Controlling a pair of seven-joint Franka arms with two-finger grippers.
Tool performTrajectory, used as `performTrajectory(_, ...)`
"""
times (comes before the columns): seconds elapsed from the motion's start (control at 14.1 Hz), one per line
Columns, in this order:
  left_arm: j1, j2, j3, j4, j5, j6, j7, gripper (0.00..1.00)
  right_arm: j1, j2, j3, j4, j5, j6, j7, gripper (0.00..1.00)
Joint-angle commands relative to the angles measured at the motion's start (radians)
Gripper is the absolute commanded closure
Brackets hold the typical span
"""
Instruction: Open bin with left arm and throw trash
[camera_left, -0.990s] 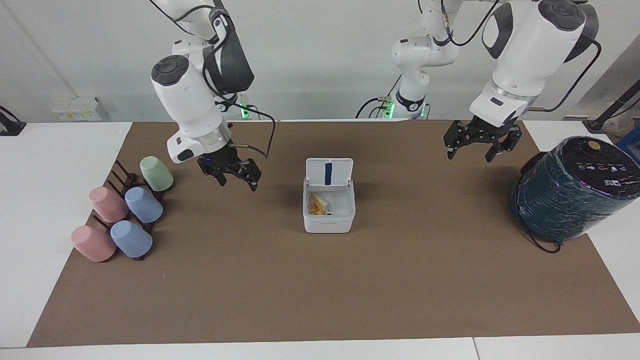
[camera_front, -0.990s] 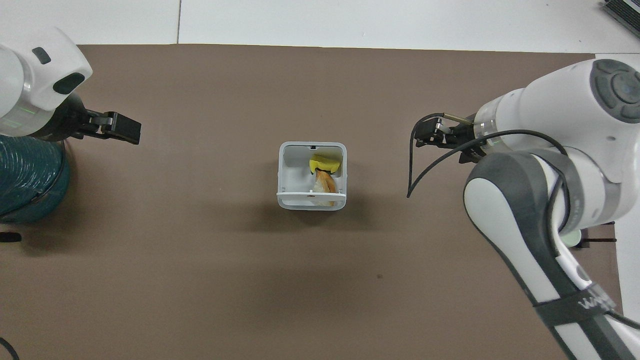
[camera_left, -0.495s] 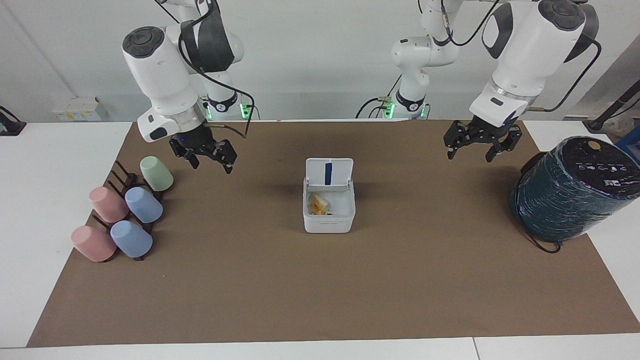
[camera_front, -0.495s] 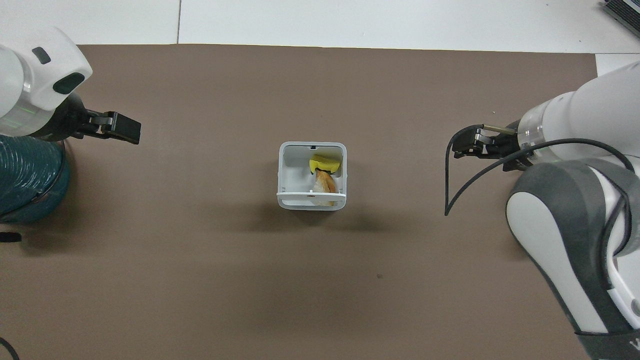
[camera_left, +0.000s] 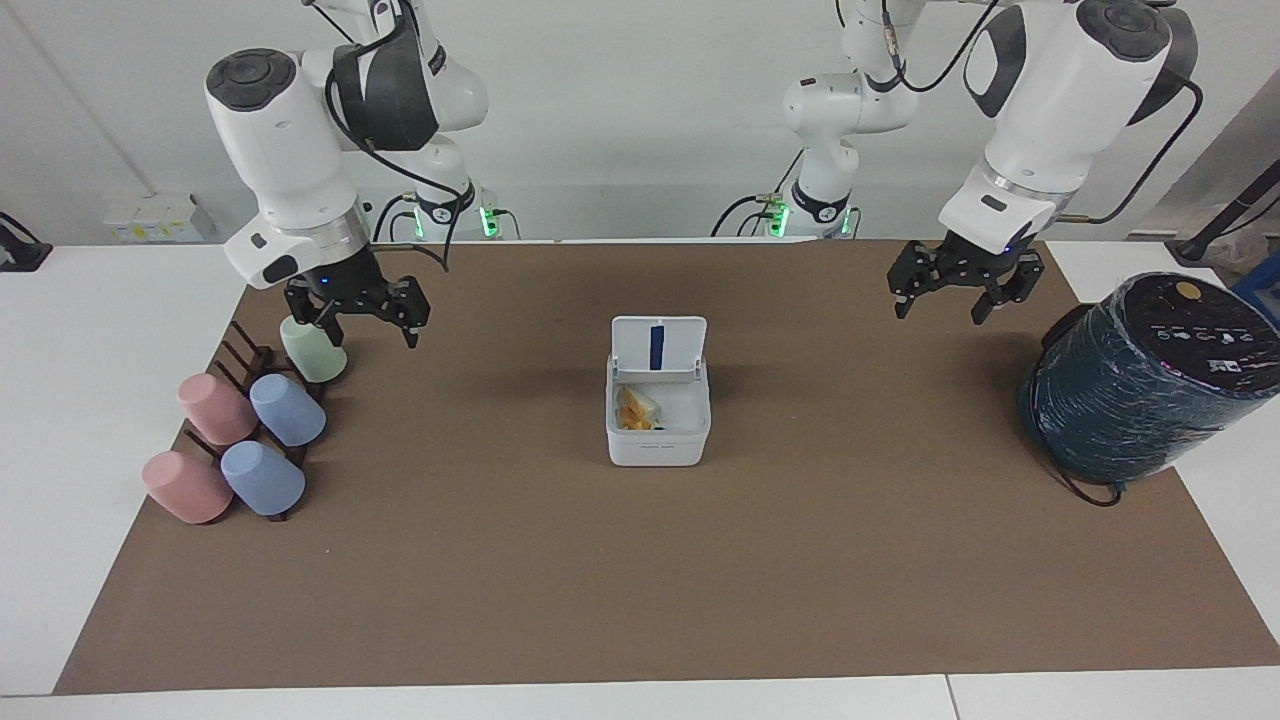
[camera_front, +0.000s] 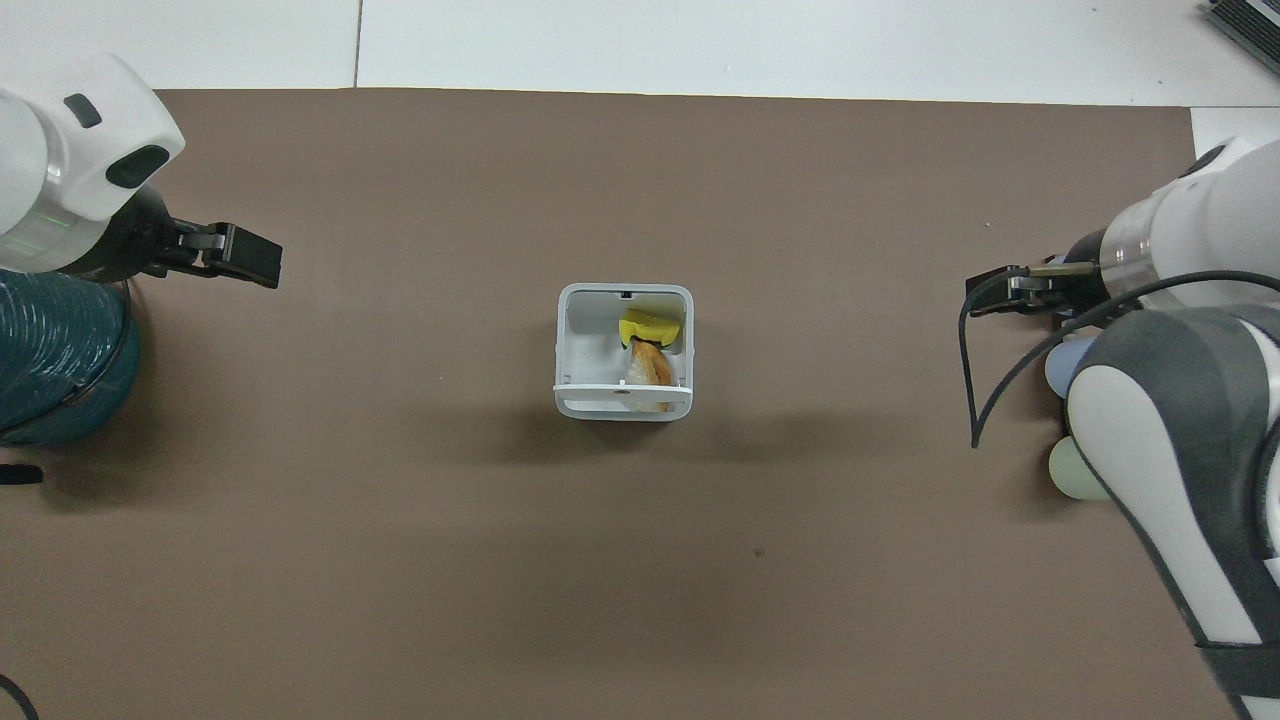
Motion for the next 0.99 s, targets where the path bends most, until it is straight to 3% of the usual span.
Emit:
performTrajectory(0.0,0.001,-0.034,0.004,-0.041,0.009,0.025,0.005,0.00,-0.013,-0.039,0.013,-0.005,-0.015,-0.018,-0.026,0.00)
performTrajectory(0.92,0.001,-0.034,0.004,-0.041,0.009,0.025,0.005,0.00,-0.002,-0.090,0.020,-0.015,0.003,-0.062,-0.034,0.00)
